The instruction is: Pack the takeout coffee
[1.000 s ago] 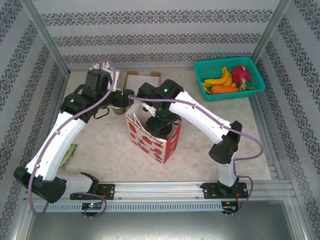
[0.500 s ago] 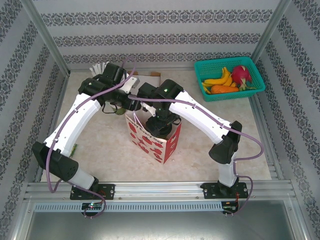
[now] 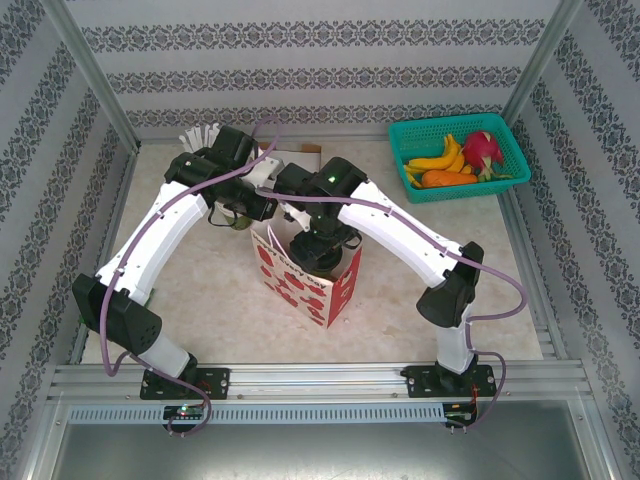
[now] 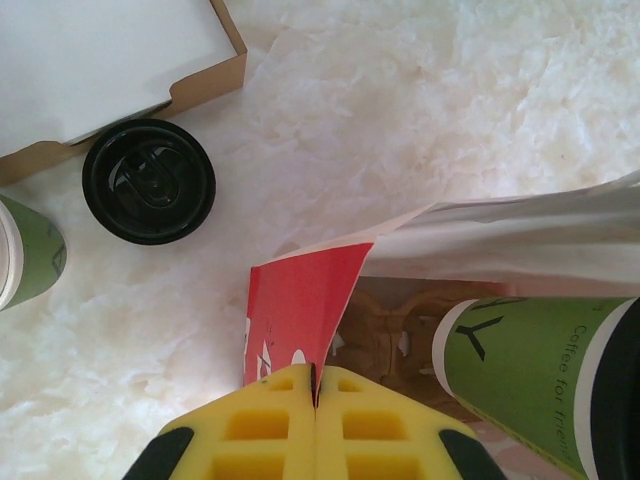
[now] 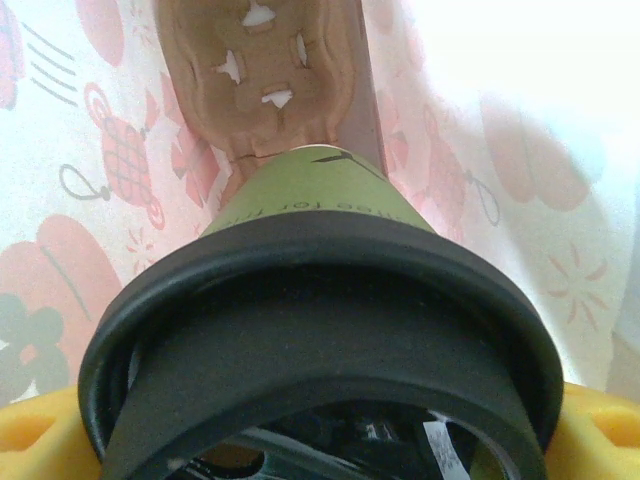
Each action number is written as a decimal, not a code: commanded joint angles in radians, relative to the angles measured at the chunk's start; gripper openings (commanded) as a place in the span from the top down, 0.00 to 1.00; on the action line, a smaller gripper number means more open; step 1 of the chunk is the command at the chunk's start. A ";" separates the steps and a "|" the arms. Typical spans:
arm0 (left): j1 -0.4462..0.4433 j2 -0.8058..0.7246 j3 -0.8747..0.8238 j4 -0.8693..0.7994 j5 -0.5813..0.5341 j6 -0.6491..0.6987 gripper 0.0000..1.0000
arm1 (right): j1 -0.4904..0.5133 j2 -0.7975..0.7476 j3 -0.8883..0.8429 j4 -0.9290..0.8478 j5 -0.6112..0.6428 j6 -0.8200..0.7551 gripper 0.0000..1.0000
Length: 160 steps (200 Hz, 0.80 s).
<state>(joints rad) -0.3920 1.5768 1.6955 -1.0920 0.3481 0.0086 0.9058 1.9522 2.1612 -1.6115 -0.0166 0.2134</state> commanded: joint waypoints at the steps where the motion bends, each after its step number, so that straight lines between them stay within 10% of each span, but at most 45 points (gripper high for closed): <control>1: 0.007 -0.015 0.021 0.008 0.008 0.020 1.00 | -0.004 0.017 -0.030 -0.174 -0.022 0.014 0.48; 160: 0.009 -0.038 0.052 0.029 -0.177 0.076 1.00 | 0.001 -0.021 -0.122 -0.181 -0.015 0.018 0.49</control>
<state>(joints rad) -0.3923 1.5700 1.6993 -1.0847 0.2573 0.0513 0.9058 1.9587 2.0575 -1.6119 -0.0395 0.2131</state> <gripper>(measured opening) 0.051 0.828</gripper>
